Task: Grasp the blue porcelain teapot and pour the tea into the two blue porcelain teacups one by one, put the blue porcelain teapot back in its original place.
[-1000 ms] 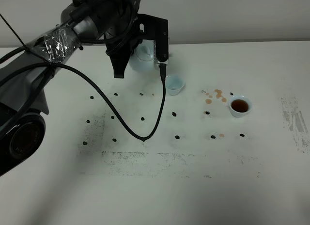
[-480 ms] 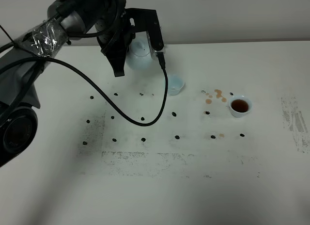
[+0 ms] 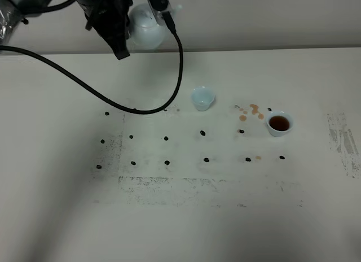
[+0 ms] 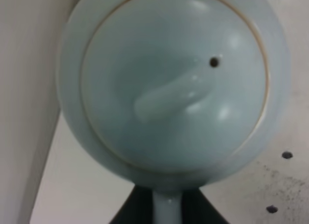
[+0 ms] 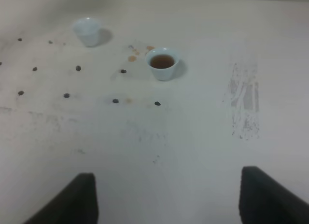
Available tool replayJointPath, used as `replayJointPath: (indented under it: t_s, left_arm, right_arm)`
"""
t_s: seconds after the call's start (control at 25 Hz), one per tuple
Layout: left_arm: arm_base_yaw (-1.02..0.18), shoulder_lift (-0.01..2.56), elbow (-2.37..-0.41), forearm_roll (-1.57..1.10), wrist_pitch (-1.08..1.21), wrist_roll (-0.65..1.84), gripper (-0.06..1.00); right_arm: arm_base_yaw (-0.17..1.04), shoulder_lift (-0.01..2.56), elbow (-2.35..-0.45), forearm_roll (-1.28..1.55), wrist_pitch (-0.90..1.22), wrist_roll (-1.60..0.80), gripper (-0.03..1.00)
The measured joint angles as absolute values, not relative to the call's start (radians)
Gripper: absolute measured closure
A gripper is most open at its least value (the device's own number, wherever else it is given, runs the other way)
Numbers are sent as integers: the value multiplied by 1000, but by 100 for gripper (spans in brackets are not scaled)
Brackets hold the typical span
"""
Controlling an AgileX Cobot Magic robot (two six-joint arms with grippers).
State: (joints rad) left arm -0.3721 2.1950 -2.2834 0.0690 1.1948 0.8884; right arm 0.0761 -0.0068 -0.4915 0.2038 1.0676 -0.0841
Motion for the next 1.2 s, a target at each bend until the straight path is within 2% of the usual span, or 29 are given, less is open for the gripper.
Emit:
replayJointPath:
  t_s: [0.16,0.48,0.64,0.96,1.2]
  left_arm:
    - [-362,2161,-2222,64,1193,879,90]
    - [-358,2019,-1802,68,935,898,90]
    - [-340,1982,-1662,75,823,965,90]
    - [-331,2018,-1604,85,662,1060,90]
    - [-331,2075,-1604,96,636,1065,90]
  right_arm:
    - [76,-7,-491,204,1068,-84,38]
    - [76,-7,-491,204,1068,-84,38]
    - [76,-7,-491,204,1068,-84,38]
    - [76,-7,-491,204,1068,-84,38]
    - [76,-7,-491,204,1068,-84,38]
